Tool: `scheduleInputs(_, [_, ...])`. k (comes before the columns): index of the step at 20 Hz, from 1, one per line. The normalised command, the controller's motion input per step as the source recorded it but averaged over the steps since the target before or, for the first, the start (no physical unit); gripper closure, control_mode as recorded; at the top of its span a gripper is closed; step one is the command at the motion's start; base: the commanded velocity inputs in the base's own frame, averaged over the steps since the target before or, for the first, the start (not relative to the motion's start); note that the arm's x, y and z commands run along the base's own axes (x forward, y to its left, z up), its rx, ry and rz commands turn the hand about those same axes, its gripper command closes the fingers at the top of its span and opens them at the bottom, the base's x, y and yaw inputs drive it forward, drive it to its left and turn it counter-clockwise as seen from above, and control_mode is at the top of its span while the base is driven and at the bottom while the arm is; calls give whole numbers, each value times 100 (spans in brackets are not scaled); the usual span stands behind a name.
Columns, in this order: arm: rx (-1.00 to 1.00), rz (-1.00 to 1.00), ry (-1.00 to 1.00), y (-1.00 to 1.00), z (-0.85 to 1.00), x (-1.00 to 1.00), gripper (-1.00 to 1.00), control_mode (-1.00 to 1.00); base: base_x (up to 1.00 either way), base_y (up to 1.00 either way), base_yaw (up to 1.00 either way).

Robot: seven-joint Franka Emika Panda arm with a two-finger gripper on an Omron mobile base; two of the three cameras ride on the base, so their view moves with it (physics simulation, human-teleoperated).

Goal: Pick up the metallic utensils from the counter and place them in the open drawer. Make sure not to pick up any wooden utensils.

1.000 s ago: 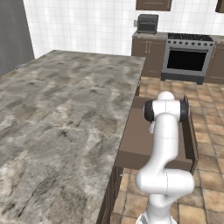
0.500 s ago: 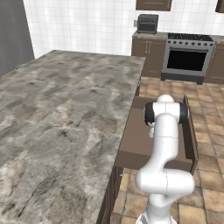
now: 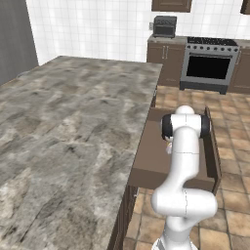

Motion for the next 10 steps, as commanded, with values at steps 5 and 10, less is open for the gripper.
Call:
scheduleInputs(5, [0, 0, 0, 0, 0, 0, -100, -100, 0, 0, 0])
scheduleInputs(10, [-1, 0, 0, 0, 15, -1, -100, -100, 0, 0, 0])
